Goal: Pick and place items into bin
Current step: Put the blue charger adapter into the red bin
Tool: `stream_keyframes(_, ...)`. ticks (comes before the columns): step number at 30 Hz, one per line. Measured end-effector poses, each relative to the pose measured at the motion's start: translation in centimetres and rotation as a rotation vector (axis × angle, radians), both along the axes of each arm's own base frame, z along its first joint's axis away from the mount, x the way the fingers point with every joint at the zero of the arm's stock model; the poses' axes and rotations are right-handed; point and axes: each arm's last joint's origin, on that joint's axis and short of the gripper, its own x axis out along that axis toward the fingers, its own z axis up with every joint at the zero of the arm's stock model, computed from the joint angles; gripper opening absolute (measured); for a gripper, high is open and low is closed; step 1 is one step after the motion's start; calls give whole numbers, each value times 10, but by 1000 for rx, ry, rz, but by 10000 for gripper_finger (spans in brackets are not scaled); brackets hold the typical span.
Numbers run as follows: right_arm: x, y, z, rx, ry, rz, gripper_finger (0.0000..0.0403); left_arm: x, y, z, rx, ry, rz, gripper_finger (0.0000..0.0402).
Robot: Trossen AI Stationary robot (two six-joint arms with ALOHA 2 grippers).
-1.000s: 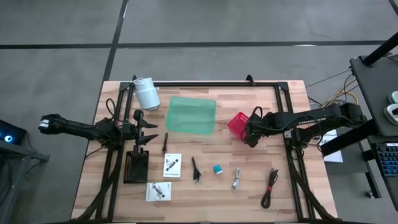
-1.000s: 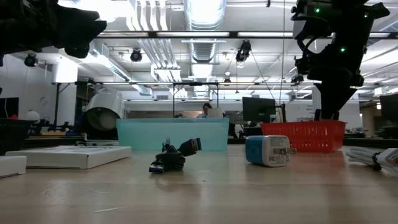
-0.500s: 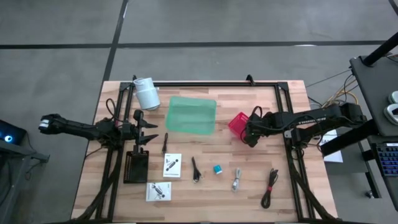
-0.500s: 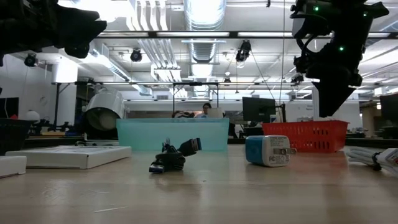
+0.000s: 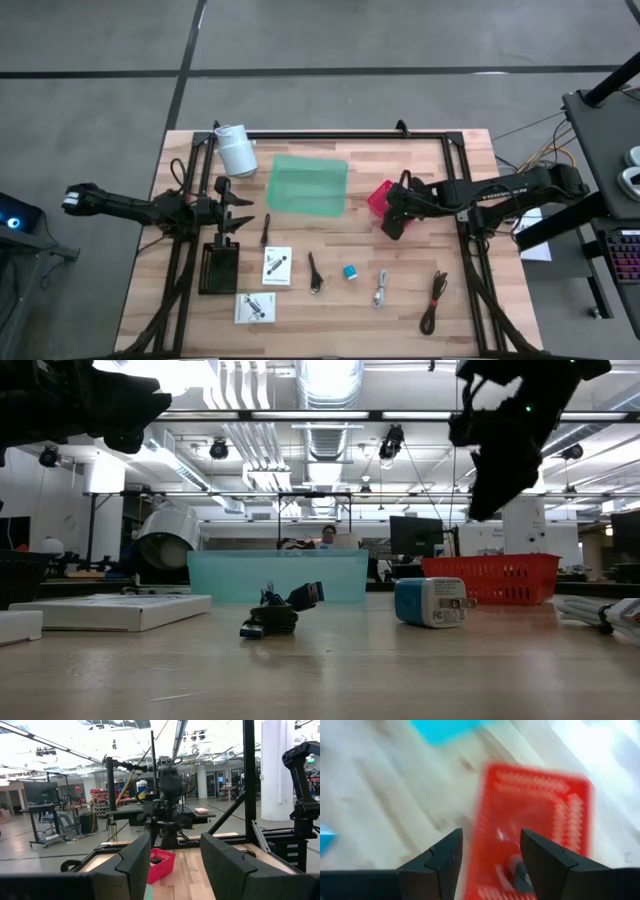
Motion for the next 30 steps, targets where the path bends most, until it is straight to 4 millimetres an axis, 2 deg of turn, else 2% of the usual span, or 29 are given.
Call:
stream_keyframes(9,16,25,12,-70,-185,244,182,0,0,0,0,0,0,157)
stream_keyframes(17,21,50,18,-26,-292,502,182,0,0,0,0,0,0,157)
stream_keyframes(23,32,70,6,-13,-298,651,183,0,0,0,0,0,1,157)
stream_keyframes(30,59,85,-26,-45,-190,734,209,0,0,0,0,1,0,157)
